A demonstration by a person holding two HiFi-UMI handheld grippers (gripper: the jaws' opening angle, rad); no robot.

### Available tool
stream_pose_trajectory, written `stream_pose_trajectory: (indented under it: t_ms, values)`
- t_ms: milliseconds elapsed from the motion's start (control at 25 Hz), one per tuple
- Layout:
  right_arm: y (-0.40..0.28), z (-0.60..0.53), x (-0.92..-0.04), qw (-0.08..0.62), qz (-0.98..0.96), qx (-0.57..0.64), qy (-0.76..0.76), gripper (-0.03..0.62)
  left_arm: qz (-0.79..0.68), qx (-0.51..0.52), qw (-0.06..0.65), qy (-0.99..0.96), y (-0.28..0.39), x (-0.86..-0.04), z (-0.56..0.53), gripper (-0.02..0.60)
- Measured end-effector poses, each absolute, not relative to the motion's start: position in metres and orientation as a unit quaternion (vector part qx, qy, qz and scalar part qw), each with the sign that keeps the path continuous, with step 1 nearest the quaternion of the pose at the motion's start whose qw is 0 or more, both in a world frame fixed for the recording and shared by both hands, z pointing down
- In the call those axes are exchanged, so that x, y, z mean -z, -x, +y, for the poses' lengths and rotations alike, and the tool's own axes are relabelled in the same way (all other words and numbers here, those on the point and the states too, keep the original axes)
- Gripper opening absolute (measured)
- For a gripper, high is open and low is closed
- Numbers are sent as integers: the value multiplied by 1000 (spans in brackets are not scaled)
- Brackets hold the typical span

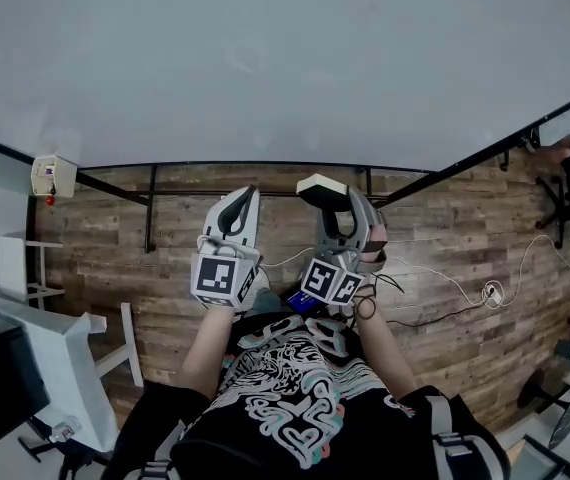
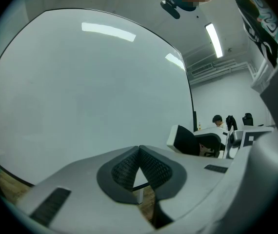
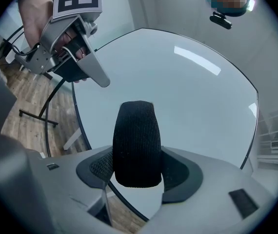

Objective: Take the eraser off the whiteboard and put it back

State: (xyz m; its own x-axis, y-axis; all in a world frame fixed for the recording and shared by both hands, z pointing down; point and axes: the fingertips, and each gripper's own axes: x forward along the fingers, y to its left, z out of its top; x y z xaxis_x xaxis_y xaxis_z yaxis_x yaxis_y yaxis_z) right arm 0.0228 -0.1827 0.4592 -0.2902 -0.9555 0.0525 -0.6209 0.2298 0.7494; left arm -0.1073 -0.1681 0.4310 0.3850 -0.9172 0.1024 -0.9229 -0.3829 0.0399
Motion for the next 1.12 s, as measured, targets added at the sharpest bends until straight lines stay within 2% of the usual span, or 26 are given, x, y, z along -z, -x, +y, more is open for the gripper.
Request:
stream_pose_trajectory:
  t_ms: [1120]
  values:
    - [-26, -244, -460, 264, -735, 312, -541, 285, -564, -47, 65, -822, 117, -450, -204, 19]
